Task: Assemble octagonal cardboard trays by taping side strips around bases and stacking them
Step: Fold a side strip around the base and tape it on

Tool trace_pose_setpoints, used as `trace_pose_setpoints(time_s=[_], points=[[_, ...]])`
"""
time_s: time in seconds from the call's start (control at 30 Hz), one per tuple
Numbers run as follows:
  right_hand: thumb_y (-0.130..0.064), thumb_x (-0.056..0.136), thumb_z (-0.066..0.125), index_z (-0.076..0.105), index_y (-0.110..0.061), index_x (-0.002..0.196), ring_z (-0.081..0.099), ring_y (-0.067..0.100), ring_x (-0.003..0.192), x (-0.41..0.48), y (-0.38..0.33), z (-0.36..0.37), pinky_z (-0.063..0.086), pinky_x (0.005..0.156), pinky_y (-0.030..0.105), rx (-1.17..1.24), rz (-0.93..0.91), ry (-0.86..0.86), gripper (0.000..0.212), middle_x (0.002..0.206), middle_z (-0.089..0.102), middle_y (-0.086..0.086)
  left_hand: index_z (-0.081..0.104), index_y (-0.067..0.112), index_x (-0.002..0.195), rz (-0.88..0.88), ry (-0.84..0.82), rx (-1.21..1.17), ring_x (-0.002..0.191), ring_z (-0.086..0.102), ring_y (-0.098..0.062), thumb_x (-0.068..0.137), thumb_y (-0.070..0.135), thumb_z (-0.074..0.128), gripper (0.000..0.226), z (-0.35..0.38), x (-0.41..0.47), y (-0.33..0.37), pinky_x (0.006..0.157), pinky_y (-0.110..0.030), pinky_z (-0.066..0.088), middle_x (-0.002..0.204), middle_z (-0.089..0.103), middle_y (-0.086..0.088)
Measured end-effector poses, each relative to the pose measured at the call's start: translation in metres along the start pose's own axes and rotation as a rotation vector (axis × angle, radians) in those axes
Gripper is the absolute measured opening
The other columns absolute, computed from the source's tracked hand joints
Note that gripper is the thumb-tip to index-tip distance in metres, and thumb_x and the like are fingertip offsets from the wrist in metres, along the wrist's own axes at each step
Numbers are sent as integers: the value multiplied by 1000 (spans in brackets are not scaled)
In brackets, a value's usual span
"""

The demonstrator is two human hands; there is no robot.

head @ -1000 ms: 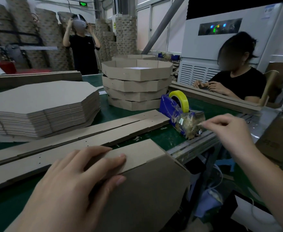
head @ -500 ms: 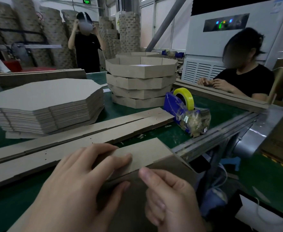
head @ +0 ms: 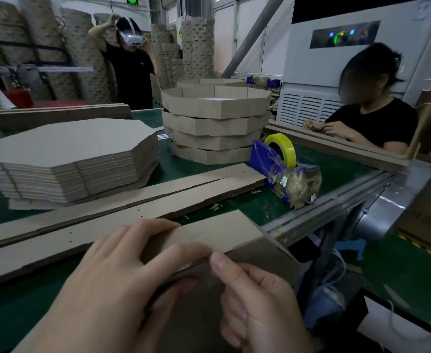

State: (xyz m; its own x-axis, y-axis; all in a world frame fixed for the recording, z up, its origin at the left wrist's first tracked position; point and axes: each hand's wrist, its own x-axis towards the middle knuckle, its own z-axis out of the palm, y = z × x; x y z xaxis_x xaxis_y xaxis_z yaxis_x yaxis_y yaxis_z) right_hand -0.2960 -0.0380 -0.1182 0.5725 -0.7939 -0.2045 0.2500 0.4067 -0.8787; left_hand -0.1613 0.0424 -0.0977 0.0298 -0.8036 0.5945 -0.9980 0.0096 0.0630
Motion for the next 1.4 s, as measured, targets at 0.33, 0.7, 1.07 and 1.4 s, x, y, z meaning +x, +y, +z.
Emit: trace_pose_setpoints(time_s=[0.33, 0.7, 1.07, 1.4], points=[[-28, 52, 75, 78, -8, 70, 27, 7, 24, -1, -11, -12, 18, 33, 18, -170, 148, -259, 27, 32, 35, -1, 71, 40, 77, -214, 81, 24, 78, 67, -19, 84, 55, 41, 35, -2, 11, 24, 87, -50, 50, 86, 65, 12], [-53, 76, 70, 73, -26, 63, 44, 0, 40, 16, 2, -44, 32, 43, 11, -437, -436, 195, 31, 40, 48, -7, 71, 34, 88, -203, 66, 79, 77, 67, -23, 75, 56, 48, 35, 4, 9, 16, 50, -38, 52, 94, 67, 9], [-36, 89, 53, 68, -23, 117, 50, 1, 60, 35, 19, -67, 36, 59, 8, -813, -1036, 195, 34, 72, 47, -10, 73, 26, 110, -122, -102, 292, 80, 70, -28, 78, 62, 36, 60, 0, 20, 27, 64, -44, 56, 99, 70, -3], [-47, 87, 46, 69, -39, 102, 50, 0, 109, 59, -34, -104, 33, 84, 5, -821, -702, 47, 28, 103, 56, -21, 62, 43, 119, -36, 113, 38, 85, 62, -27, 89, 53, 40, 39, -15, 18, 35, 59, -45, 54, 107, 63, 0]])
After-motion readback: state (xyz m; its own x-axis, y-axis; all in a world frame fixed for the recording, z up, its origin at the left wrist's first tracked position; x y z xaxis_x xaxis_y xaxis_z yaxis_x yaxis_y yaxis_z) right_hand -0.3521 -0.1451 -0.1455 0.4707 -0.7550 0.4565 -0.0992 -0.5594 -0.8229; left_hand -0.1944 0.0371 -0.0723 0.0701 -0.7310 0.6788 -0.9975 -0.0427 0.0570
